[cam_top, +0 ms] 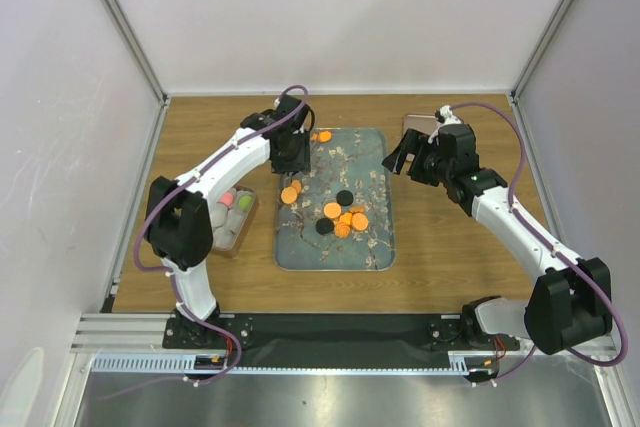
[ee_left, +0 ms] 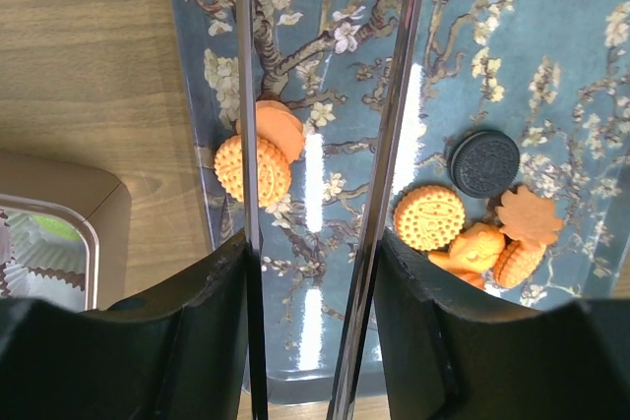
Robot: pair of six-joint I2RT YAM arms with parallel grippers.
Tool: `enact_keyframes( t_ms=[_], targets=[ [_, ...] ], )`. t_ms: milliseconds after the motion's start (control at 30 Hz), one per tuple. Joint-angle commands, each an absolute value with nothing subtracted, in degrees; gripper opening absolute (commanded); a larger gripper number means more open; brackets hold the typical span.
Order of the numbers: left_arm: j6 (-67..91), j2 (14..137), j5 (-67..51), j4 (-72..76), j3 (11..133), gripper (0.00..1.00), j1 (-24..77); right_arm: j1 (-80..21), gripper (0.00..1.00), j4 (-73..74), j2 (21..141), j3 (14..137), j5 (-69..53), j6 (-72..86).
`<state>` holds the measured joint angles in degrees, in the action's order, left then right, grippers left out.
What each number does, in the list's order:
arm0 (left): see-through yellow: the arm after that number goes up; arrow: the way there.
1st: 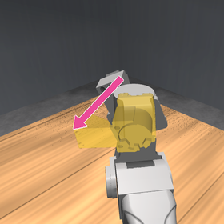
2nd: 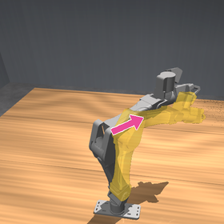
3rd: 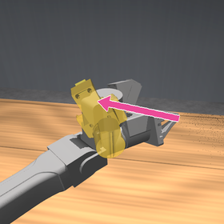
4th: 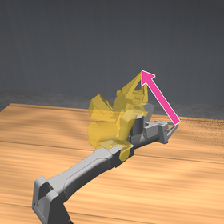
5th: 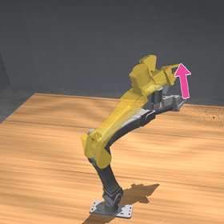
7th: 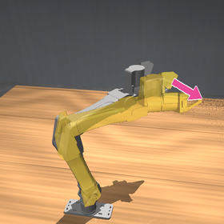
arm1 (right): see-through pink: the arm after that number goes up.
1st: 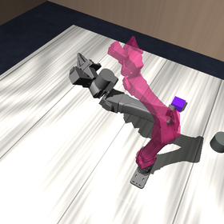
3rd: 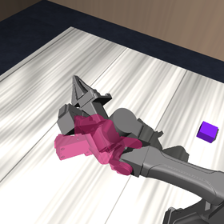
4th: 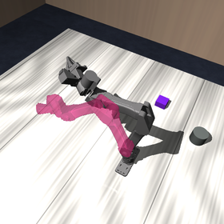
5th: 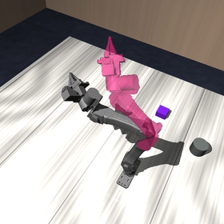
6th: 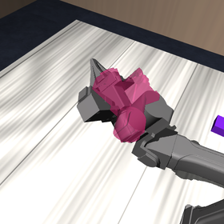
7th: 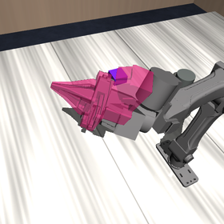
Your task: Pack the cookies
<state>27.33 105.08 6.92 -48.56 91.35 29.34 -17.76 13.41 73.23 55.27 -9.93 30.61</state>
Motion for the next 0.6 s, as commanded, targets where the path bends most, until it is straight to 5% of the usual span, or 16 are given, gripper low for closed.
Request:
enact_keyframes(
  t_ms=[0, 567],
  targets=[
    [26.9, 105.6, 8.3, -47.6, 93.8, 0.52, 29.3, -17.6, 0.87, 12.0, 72.3, 56.4, -9.8, 30.3],
    [26.8, 103.7, 8.4, -45.8, 86.5, 0.52, 26.9, -17.7, 0.87, 12.0, 72.2, 56.4, -9.8, 30.3]
  ],
)
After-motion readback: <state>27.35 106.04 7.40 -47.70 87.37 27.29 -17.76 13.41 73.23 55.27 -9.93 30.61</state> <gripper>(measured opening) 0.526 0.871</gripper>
